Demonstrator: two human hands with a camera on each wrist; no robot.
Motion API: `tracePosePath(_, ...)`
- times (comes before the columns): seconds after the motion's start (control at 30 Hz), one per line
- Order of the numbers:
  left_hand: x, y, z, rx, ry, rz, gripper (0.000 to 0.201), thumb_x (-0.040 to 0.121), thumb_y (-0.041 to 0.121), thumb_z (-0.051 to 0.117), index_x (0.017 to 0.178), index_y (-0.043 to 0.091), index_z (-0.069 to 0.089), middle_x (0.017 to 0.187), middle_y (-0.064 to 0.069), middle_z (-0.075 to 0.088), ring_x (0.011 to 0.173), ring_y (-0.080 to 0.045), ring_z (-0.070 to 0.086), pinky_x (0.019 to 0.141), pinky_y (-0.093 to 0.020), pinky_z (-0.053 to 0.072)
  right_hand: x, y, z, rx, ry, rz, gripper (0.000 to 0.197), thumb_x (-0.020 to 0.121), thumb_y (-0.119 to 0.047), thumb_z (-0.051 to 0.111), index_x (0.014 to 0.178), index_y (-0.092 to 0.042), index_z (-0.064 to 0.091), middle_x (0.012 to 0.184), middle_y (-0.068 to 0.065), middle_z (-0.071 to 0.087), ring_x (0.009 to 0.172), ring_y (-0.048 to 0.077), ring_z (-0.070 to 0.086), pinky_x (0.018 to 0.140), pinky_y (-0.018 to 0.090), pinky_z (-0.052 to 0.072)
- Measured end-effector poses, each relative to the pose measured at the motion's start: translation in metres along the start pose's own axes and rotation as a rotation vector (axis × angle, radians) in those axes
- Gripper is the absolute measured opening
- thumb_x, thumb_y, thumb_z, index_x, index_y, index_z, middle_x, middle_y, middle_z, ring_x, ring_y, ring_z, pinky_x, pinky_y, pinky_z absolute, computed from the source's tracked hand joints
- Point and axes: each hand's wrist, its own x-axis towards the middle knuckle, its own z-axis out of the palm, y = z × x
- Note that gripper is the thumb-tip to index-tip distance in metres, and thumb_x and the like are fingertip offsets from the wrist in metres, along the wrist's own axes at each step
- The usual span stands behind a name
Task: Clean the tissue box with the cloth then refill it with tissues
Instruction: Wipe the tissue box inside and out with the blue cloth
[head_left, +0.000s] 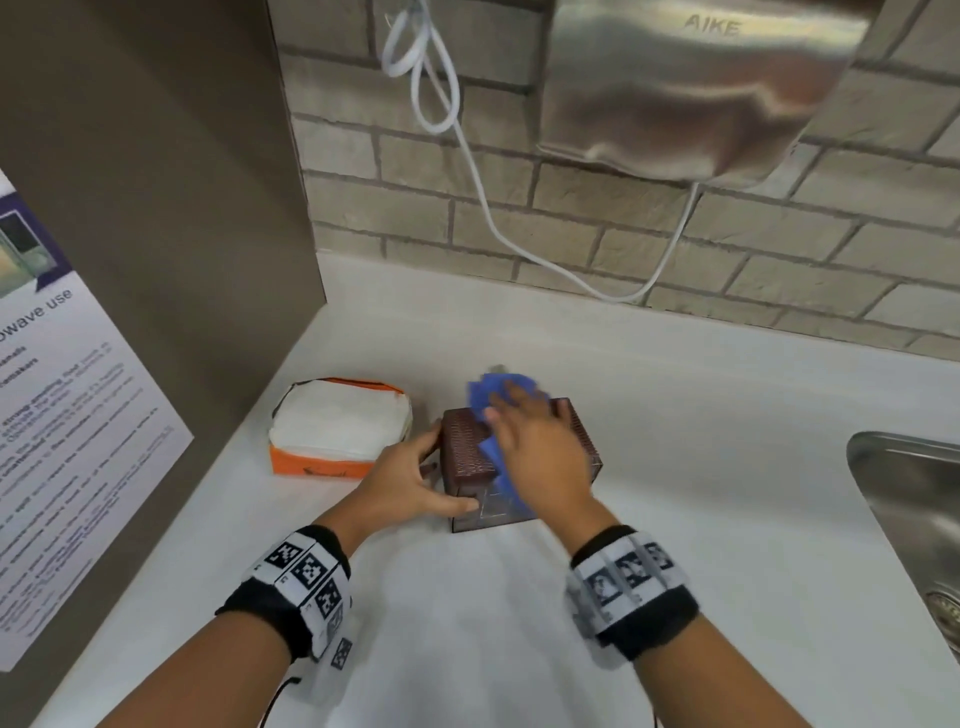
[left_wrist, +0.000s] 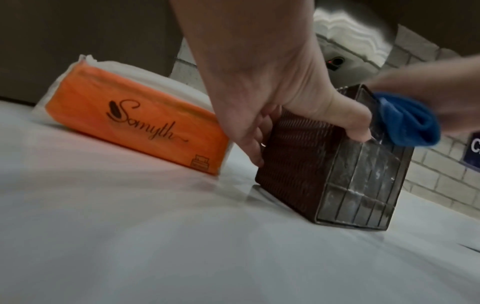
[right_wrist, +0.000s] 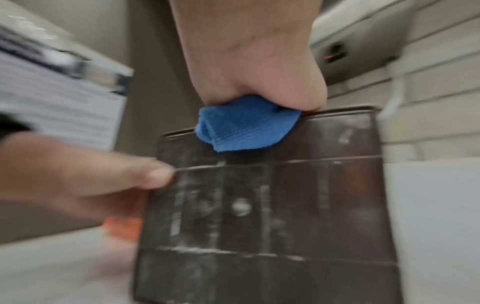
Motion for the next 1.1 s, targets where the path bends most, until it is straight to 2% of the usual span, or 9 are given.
tracePosePath(0.17,0.007,-0.005,0.002,-0.013,0.004,0.032,0.089,0.057,0.012,0.091,0.131,0.032,0.045,0.113,0.030,0.057,0.102,0.023,0.053,0.084,0.002,0.040,0.005,0.027,-0.005,0.071,0.059,0.344,0.041,0.098,-0.023,0.046,0.137,-0.014,0.046,0.154,0.010,0.031,0.140,0.030,0.030,0.116,0.052,0.018)
tracePosePath(0.23,0.007,-0.006,0.003,0.051,0.033,0.028,0.079,0.057,0.012,0.091,0.120,0.035,0.050,0.106,0.026,0.063,0.099,0.013,0.061,0.083,-0.001,0.044,0.004,-0.011,-0.002,-0.039,0.032,0.256,0.043,0.097,-0.028,0.044,0.138,-0.014,0.044,0.151,0.014,0.033,0.142,0.034,0.022,0.112,0.058,0.020)
tracePosePath(0.37,0.005,-0.008,-0.002,0.151,0.105,0.010,0.035,0.073,0.000,0.074,0.072,0.027,0.052,0.066,0.011,0.058,0.065,-0.002,0.062,0.051,-0.004,0.042,0.005,-0.073,0.014,0.137,0.049,0.050,0.051,0.095,-0.038,0.026,0.133,-0.017,0.053,0.145,0.007,0.046,0.138,0.038,0.033,0.117,0.051,0.020)
tracePosePath(0.47,0.001,-0.009,-0.006,0.046,0.055,0.023,0.054,0.058,0.009,0.088,0.097,0.033,0.059,0.083,0.013,0.069,0.079,0.009,0.063,0.070,-0.004,0.046,0.007,-0.034,0.010,0.040,-0.005,-0.031,0.041,0.098,-0.034,0.036,0.135,-0.022,0.048,0.154,0.003,0.032,0.140,0.031,0.029,0.114,0.048,0.020)
tracePosePath(0.53,0.002,-0.010,-0.005,-0.014,0.019,0.029,0.082,0.055,0.017,0.092,0.125,0.033,0.052,0.110,0.024,0.064,0.105,0.006,0.059,0.092,-0.013,0.045,0.012,0.013,0.008,0.040,0.012,0.129,0.041,0.100,-0.031,0.037,0.140,-0.021,0.042,0.156,0.004,0.026,0.141,0.029,0.028,0.114,0.045,0.020)
tracePosePath(0.63,0.003,-0.011,-0.003,0.001,0.022,0.031,0.091,0.056,0.017,0.092,0.133,0.030,0.046,0.113,0.029,0.057,0.107,0.015,0.054,0.094,-0.006,0.041,0.017,0.039,0.008,0.050,0.065,0.345,0.043,0.101,-0.031,0.032,0.140,-0.018,0.042,0.154,0.007,0.032,0.139,0.030,0.031,0.114,0.044,0.020)
tracePosePath(0.73,0.003,-0.011,-0.004,0.087,0.044,0.042,0.075,0.057,0.016,0.091,0.119,0.032,0.052,0.103,0.026,0.063,0.095,0.014,0.060,0.080,0.000,0.044,0.018,-0.012,0.017,-0.124,0.060,0.163,0.039,0.094,-0.031,0.045,0.128,-0.015,0.054,0.146,0.013,0.040,0.137,0.035,0.031,0.113,0.053,0.021)
tracePosePath(0.87,0.002,-0.010,-0.005,0.167,0.106,0.021,0.028,0.067,0.013,0.077,0.068,0.025,0.052,0.063,0.012,0.056,0.056,-0.001,0.056,0.047,-0.007,0.037,0.008,-0.070,0.029,0.152,0.136,-0.017,0.052,0.093,-0.038,0.027,0.126,-0.017,0.061,0.140,0.006,0.053,0.133,0.036,0.042,0.115,0.048,0.028)
tracePosePath(1.1,0.002,-0.014,-0.005,-0.024,0.015,0.051,0.093,0.054,0.019,0.092,0.132,0.036,0.044,0.119,0.029,0.058,0.115,0.008,0.055,0.099,-0.011,0.042,0.006,0.032,0.004,0.265,0.169,0.223,0.039,0.102,-0.033,0.033,0.132,-0.022,0.054,0.146,0.001,0.048,0.131,0.024,0.047,0.114,0.044,0.022)
